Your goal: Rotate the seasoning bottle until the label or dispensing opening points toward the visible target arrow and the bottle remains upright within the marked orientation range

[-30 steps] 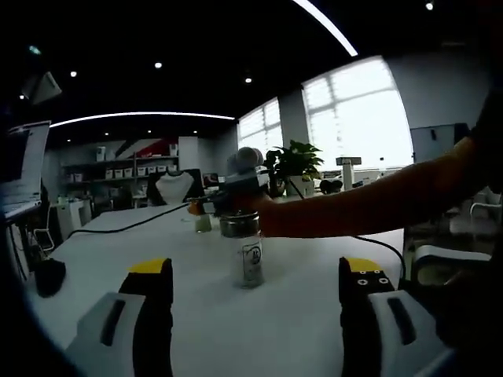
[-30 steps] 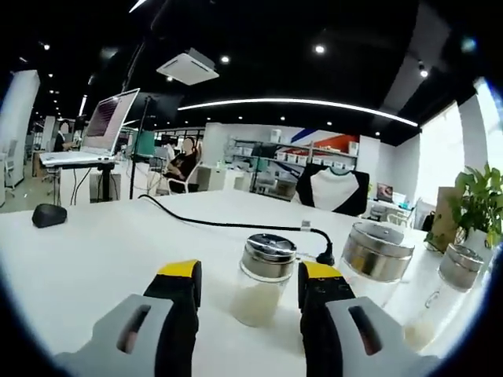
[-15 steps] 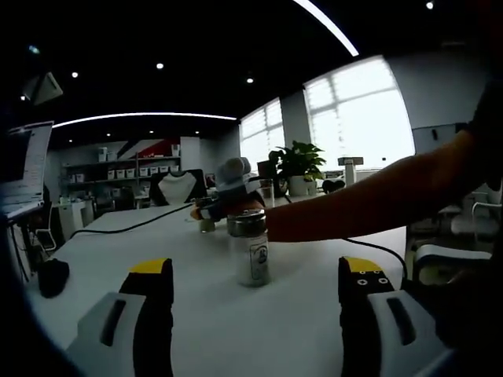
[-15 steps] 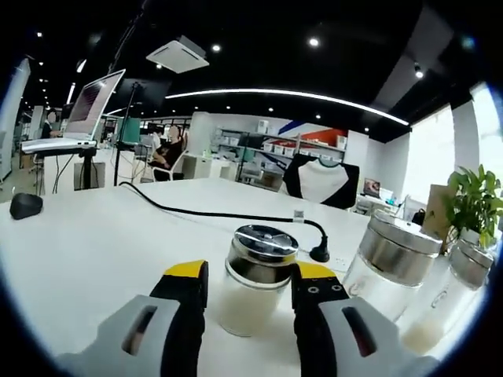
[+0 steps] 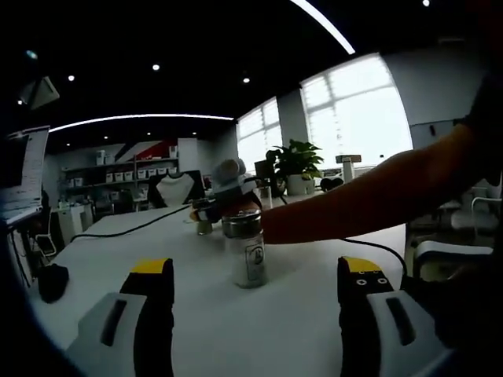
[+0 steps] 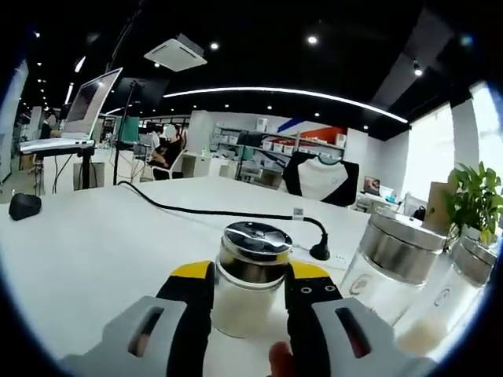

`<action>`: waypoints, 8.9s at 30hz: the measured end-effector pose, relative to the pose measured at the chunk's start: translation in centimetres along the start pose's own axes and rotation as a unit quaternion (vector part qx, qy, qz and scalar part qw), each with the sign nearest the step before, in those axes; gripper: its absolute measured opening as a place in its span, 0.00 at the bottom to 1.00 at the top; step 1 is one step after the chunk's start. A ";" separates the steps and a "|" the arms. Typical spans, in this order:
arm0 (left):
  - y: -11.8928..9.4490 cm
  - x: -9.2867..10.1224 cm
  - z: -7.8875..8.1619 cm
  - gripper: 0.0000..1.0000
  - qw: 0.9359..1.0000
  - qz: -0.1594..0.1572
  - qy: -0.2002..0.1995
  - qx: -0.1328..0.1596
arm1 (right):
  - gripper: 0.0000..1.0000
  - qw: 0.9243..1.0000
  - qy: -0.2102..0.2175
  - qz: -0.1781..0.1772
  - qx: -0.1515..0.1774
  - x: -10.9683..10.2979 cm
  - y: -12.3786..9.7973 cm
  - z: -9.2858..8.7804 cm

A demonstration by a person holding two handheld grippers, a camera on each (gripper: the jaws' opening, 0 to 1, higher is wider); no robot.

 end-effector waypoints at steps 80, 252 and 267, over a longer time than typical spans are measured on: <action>3.4 7.7 3.8 0.76 0.995 -0.085 0.037 0.036 | 0.32 0.928 0.032 0.343 0.142 -1.9 -29.7 -1.3; 8.1 8.7 3.7 0.37 1.000 -0.002 0.012 0.000 | 0.33 0.973 0.046 0.199 0.110 -7.9 -31.0 -0.5; 7.0 9.7 4.3 0.36 0.978 -0.206 -0.020 0.039 | 0.32 0.934 -0.030 0.327 0.142 -8.5 -32.3 0.1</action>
Point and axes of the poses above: the point that each gripper's makers call its tool centre point, and the gripper's own axes: y roughly forward along the fingers, x roughly to its right, z roughly out of its top, the point moved 2 cm from there along -y, roughly backward along the fingers, and after that the axes turned 3 degrees about -x, right-handed, at the moved point
